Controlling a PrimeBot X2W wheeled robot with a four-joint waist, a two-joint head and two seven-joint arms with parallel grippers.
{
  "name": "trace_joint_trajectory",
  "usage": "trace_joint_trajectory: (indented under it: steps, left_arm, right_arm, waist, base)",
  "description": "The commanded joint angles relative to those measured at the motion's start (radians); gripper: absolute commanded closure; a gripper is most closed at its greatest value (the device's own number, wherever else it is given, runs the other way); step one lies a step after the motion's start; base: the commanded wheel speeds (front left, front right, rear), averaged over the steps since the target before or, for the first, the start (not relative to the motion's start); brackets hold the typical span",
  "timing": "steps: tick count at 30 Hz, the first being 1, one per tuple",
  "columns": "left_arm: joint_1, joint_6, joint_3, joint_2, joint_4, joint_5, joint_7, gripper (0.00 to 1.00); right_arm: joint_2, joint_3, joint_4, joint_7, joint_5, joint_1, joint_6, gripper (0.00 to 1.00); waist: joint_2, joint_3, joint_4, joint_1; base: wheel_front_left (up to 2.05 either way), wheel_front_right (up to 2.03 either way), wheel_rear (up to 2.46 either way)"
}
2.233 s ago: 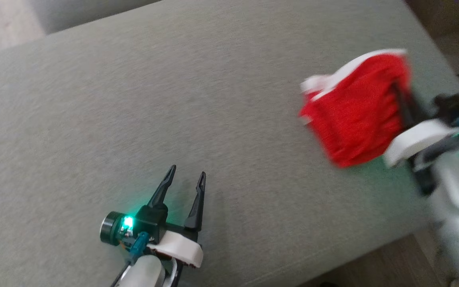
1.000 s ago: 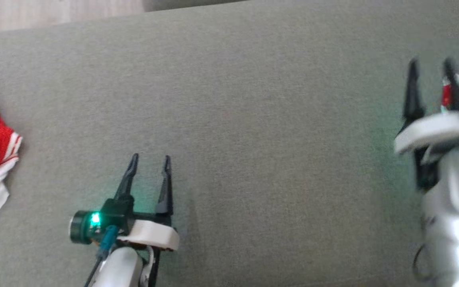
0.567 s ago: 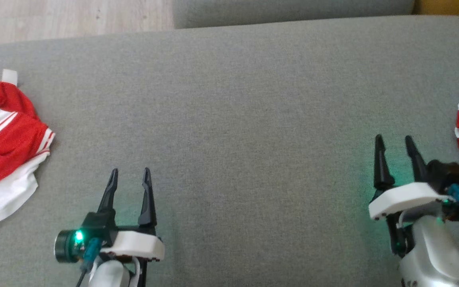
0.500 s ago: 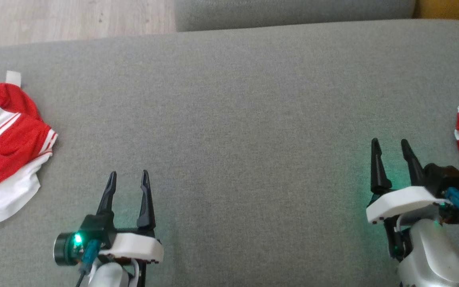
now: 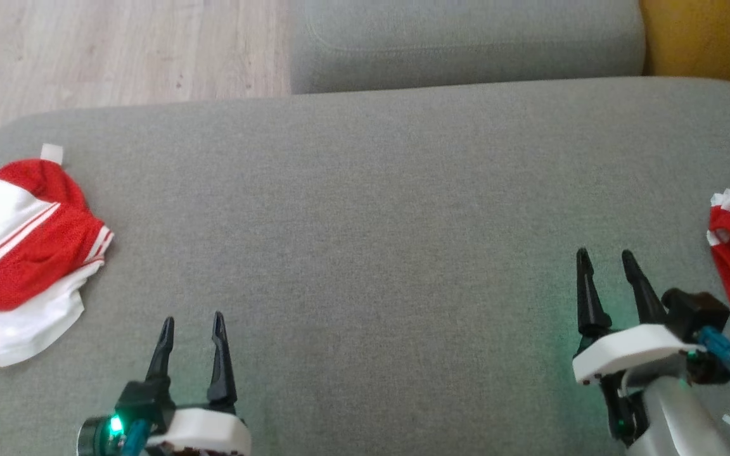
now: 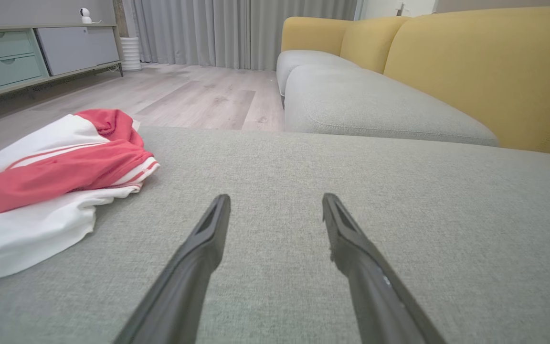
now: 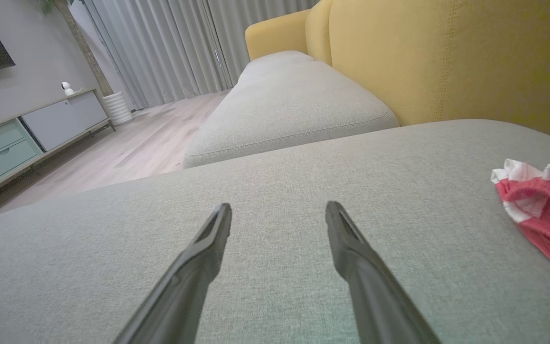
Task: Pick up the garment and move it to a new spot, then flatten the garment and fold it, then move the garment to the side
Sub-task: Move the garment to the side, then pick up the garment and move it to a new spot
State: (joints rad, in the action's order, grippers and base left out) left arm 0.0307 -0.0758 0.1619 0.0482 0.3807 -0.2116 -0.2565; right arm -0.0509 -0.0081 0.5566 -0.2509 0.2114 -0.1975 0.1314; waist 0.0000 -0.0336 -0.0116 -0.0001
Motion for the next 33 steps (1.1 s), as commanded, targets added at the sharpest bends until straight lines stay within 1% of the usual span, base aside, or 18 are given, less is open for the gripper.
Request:
trace_joint_trajectory:
  steps: [1,10,15,19,23,29,30,33]
  left_arm:
    - [0.016,-0.002,-0.036,0.002,-0.032,0.001,-0.005,0.00]
    - [-0.002,0.001,-0.045,0.002,-0.044,0.004,-0.005,0.00]
    - [0.009,-0.006,-0.039,0.002,-0.043,-0.016,-0.005,0.00]
    - [0.018,-0.013,-0.036,0.002,-0.042,-0.029,-0.005,0.00]
    - [0.013,-0.022,-0.038,0.002,-0.039,-0.033,-0.005,0.00]
    - [-0.022,-0.029,-0.078,0.002,-0.033,-0.033,-0.005,0.00]
    - [-0.034,-0.029,-0.095,0.002,-0.034,-0.031,-0.005,0.00]
    - [-0.047,-0.023,-0.113,0.002,-0.029,-0.038,-0.005,0.00]
  right_arm:
    - [0.001,0.026,-0.033,-0.011,0.007,-0.015,-0.001,0.00]
    - [0.001,0.035,-0.033,-0.011,0.018,0.007,-0.001,0.00]
    - [0.001,0.051,-0.032,-0.011,0.019,0.009,-0.001,0.00]
    - [0.001,0.074,-0.024,-0.011,0.024,0.009,-0.001,0.00]
    - [0.001,0.092,-0.023,-0.011,0.025,0.014,-0.001,0.00]
    - [0.001,0.133,-0.025,-0.011,0.023,0.009,-0.001,0.00]
    - [0.001,0.150,-0.024,-0.011,0.025,0.008,-0.001,0.00]
    - [0.001,0.172,-0.022,-0.011,0.027,0.007,-0.001,0.00]
  waist:
    - [0.0000,0.010,-0.004,0.0001]
    - [0.0000,0.016,-0.031,0.0001]
    - [0.0000,-0.007,-0.081,0.0001]
    - [0.0000,-0.025,-0.159,0.0001]
    - [0.0000,-0.034,-0.262,0.0001]
    - [0.0000,-0.041,-0.403,0.0001]
    - [0.0000,-0.040,-0.439,0.0001]
    - [0.0000,-0.039,-0.465,0.0001]
  base:
    - [0.00,0.00,0.00]
    - [0.00,0.00,0.00]
    - [0.00,0.00,0.00]
    - [0.00,0.00,0.00]
    - [0.00,0.00,0.00]
    - [0.00,0.00,0.00]
    - [0.00,0.00,0.00]
    - [0.00,0.00,0.00]
